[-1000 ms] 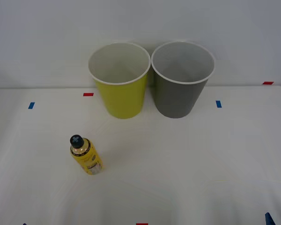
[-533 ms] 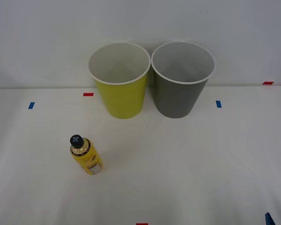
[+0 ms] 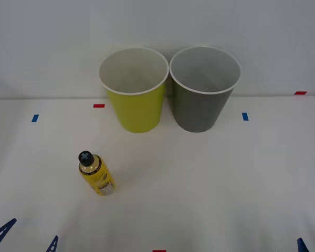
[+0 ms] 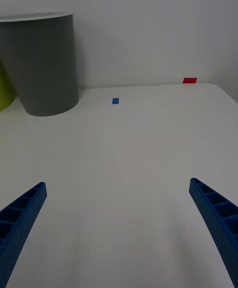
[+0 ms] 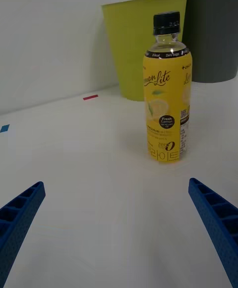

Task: Put cans in the gray bin and PET bottles in the light green bin.

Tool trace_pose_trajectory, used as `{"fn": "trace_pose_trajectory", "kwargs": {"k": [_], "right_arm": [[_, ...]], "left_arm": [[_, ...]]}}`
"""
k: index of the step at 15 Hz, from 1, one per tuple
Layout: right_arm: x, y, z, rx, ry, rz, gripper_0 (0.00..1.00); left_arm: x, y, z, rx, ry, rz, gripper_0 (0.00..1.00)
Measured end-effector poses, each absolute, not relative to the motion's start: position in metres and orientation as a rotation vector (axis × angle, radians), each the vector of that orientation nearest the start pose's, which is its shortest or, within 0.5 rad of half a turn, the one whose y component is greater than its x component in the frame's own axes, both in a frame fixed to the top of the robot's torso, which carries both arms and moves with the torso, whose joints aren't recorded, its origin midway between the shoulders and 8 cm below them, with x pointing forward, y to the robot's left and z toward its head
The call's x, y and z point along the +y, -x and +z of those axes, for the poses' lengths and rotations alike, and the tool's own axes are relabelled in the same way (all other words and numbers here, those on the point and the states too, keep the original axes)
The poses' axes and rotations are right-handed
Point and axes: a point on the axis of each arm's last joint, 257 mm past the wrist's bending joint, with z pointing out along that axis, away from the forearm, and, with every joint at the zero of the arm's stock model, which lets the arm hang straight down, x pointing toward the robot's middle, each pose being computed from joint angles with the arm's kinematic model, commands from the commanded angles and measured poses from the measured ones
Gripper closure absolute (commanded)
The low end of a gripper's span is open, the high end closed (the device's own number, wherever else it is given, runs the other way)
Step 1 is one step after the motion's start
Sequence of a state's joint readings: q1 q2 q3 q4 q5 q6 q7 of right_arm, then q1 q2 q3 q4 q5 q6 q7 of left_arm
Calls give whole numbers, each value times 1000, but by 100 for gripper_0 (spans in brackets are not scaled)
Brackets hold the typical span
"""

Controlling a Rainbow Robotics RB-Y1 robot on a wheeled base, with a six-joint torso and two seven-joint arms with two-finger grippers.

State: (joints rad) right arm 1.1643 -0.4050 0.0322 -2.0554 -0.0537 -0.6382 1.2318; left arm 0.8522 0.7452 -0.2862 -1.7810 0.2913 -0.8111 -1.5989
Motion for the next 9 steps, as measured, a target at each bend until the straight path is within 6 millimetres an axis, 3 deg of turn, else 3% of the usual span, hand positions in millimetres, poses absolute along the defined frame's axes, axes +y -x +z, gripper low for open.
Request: {"fn": "trace_pose_trajectory", "kwargs": {"k": [5,9], "right_arm": [[-328,-195,-236,1622,-19,42,0],[-328,-195,-236,1622,-19,42,0]], "left_arm": [[262,-258,-271,1463,-523,-186,0],[252,-279,-271,1430,-561,-206,0]]}}
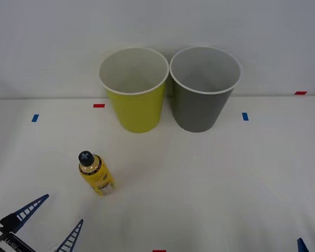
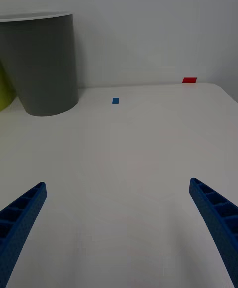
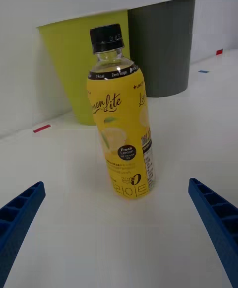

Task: Put cans in the gray bin and PET bottles in the light green bin.

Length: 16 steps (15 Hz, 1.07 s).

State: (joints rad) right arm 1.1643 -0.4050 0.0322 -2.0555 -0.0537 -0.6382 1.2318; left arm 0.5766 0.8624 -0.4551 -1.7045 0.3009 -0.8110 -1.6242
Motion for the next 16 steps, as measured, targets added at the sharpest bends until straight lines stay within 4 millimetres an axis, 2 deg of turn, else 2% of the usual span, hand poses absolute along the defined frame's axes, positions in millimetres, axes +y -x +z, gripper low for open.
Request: {"fn": "trace_pose_trajectory", "kwargs": {"k": [6,10,16], "right_arm": [[-328,-195,-236,1622,-19,42,0],[-328,-195,-236,1622,-19,42,0],[-328,-195,-236,1622,-19,42,0]], "left_arm": [[220,-319,-264,1401,-523,-303,0],[205,-335,-258,1390,-510,-346,0],[196,-361,-250,1386,-518,-359,0]]}}
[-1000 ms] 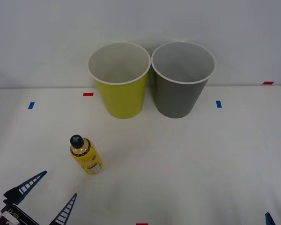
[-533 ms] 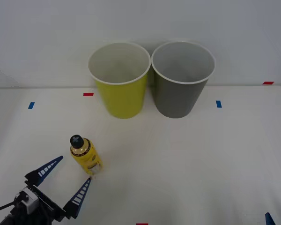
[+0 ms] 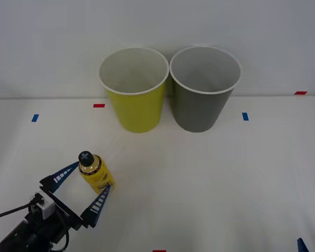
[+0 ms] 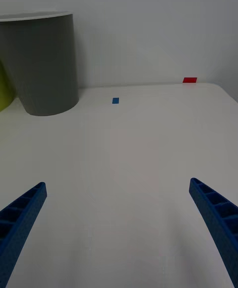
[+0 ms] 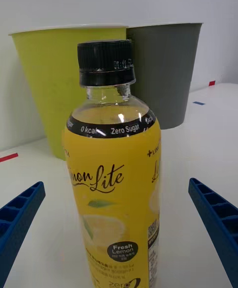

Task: Put cans in the gray bin and PET bottles in the light green bin.

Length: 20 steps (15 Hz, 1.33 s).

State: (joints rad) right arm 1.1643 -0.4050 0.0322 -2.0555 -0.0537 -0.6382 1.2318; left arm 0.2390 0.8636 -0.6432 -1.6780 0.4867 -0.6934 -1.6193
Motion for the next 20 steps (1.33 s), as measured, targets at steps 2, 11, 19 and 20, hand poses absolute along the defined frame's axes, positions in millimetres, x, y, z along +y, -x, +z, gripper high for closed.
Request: {"fn": "trace_pose_trajectory", "kwargs": {"k": [2,11,19,20], "right_arm": [[-328,-195,-236,1622,-19,42,0],[-328,-195,-236,1622,-19,42,0],[-328,-195,-236,1622,-19,42,0],[-328,-195,-236,1622,-19,42,0]], "left_arm": [[187,-369,-244,1373,-515,-380,0],[172,-387,-237,1370,-534,-397,72],[171,-385,-238,1364,-552,-391,87],[171,-385,-238,1364,-552,-391,88]]}}
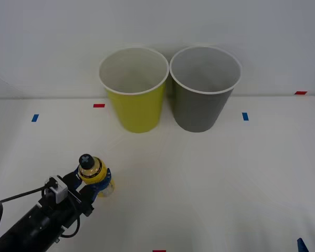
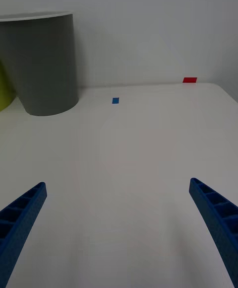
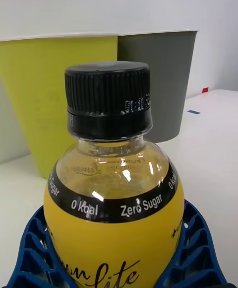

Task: Put cans in the gray bin and PET bottles in the light green bin.

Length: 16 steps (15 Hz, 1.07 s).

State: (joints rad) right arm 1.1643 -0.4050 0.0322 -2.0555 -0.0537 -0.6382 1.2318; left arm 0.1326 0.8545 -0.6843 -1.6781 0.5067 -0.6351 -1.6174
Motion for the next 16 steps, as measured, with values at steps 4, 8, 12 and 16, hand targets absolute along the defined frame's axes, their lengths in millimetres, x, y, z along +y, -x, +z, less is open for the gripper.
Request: {"fn": "trace_pose_trajectory", "kwargs": {"k": [4,8,12,16], "right_arm": [[-328,-195,-236,1622,-19,42,0],[-328,-195,-236,1622,-19,42,0],[-328,-195,-236,1622,-19,42,0],[-328,-195,-236,1622,-19,42,0]], "left_arm": [[170,-385,-237,1364,-552,-395,91],[149,-382,-226,1399,-588,-433,91],[133,-386,-204,1424,-649,-429,91],[121,-394,-172,1431,-718,-382,93]]}}
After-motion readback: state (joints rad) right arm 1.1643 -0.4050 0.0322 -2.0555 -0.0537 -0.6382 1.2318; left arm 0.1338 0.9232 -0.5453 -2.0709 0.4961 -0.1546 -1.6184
